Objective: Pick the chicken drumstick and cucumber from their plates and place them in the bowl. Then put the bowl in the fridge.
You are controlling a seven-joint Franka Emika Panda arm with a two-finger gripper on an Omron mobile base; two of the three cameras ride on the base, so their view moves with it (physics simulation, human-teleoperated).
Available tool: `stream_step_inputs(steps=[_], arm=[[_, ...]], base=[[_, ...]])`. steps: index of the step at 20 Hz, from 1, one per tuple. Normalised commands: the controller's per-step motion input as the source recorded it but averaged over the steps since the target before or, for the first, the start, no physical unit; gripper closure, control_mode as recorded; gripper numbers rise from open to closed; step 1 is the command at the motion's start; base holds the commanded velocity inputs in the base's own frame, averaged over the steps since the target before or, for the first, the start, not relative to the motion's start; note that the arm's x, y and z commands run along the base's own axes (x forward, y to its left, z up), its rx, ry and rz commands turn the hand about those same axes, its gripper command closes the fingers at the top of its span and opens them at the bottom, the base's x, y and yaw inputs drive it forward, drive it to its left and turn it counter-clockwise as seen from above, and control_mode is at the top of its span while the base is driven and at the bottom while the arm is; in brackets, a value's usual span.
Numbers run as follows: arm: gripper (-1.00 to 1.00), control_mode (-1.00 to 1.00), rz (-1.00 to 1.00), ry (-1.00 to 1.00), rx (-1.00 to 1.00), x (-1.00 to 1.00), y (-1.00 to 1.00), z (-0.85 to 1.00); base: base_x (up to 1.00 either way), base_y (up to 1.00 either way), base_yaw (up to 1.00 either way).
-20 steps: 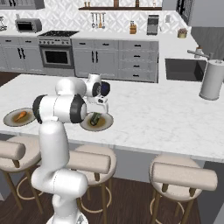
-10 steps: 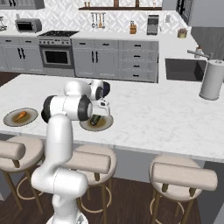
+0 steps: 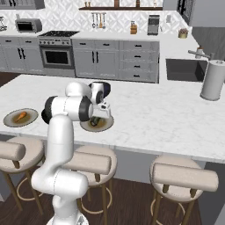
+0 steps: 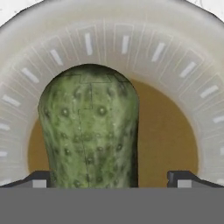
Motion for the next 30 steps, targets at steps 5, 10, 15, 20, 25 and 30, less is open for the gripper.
stream_step_inputs(steps=[5,10,15,20,25,30], arm=[[-1.00,-1.00,0.00,-0.07,0.00,0.00,0.03,-0.14],[1.00,-1.00,0.00,0.00,0.00,0.00,0.00,0.00],[1.00,-1.00,0.00,0.00,0.00,0.00,0.00,0.09],[1.00,-1.00,0.00,0.00,0.00,-0.20,0.11,0.85],[1.00,-1.00,0.00,0.01,0.00,0.00,0.93,0.99],[1.00,-1.00,0.00,0.08,0.00,0.00,1.00,0.61]], base=[[0.00,0.00,0.00],[0.00,0.00,0.00],[0.00,0.00,0.00],[0.00,0.00,0.00],[0.00,0.00,0.00],[0.00,0.00,0.00]])
